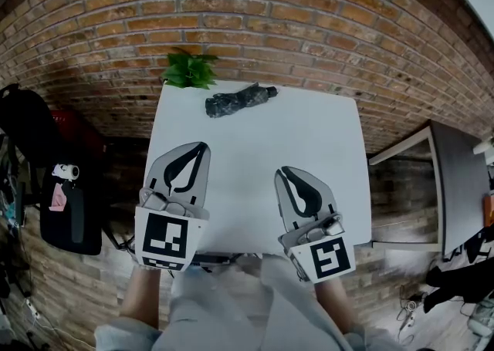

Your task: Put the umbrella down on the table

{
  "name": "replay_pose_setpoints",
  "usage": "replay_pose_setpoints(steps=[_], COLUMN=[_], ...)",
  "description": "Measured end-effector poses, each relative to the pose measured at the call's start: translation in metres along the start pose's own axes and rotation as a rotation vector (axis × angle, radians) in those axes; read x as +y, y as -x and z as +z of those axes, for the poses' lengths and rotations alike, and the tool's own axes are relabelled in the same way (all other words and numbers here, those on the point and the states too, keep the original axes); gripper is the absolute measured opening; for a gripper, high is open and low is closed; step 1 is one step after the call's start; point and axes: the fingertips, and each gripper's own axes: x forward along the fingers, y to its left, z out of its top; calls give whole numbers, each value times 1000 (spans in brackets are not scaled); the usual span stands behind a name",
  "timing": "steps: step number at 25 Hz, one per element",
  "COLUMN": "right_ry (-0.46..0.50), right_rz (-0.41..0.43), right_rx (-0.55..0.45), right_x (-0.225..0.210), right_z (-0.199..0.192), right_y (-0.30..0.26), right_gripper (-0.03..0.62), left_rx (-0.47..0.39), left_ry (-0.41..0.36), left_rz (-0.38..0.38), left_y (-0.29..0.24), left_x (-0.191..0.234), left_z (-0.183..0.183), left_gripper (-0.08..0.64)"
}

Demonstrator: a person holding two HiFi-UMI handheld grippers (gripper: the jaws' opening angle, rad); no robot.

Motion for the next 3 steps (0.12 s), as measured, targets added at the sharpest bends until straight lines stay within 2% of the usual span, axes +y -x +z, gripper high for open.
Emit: replay_pose_setpoints(steps=[3], right_ry=[1], right_rz=[0], right_rx=[-7], right_x=[2], right_z=[1], right_y=[-3], right_gripper=[57], left_rx=[3], left_ry=[-8], left_rz=[0], left_y=[0], left_x=[3], left_z=[-2], left_gripper=[20])
